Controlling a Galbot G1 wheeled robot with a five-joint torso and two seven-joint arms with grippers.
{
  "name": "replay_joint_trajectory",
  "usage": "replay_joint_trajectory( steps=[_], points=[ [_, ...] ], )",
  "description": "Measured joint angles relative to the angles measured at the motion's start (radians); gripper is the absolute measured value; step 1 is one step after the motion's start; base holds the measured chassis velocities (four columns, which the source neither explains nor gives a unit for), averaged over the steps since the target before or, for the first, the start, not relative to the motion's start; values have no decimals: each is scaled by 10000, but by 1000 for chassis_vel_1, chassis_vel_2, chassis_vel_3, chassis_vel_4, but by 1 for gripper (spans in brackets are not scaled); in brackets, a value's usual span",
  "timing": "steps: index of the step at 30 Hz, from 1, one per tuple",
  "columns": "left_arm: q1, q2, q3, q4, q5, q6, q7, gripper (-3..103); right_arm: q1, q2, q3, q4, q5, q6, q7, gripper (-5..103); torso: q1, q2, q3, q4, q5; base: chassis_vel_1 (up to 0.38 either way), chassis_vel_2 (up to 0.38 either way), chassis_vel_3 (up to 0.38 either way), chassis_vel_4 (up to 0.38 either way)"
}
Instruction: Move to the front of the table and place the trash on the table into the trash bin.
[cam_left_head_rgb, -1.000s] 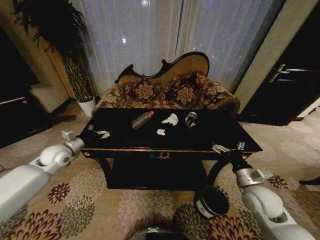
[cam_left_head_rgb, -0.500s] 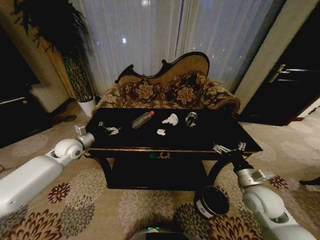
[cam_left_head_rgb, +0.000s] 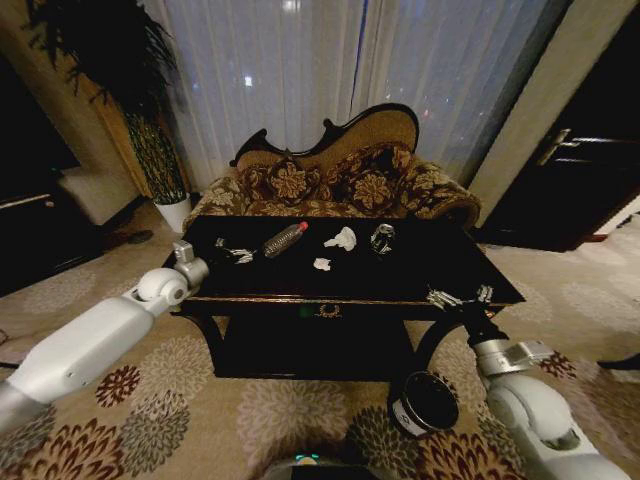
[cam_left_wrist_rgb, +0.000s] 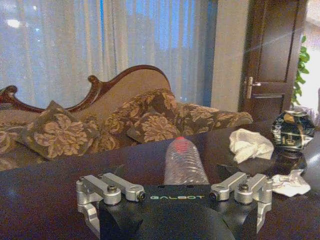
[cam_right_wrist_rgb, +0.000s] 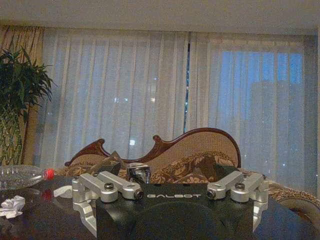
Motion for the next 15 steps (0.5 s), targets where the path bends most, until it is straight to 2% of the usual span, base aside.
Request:
replay_joint_trajectory(
  steps=[15],
  points=[
    [-596,-715,825,799,213,-94,83,100,20,8,52,-8,100,6,-16,100,0,0,0,0,0,0,0,0,0]
  ],
)
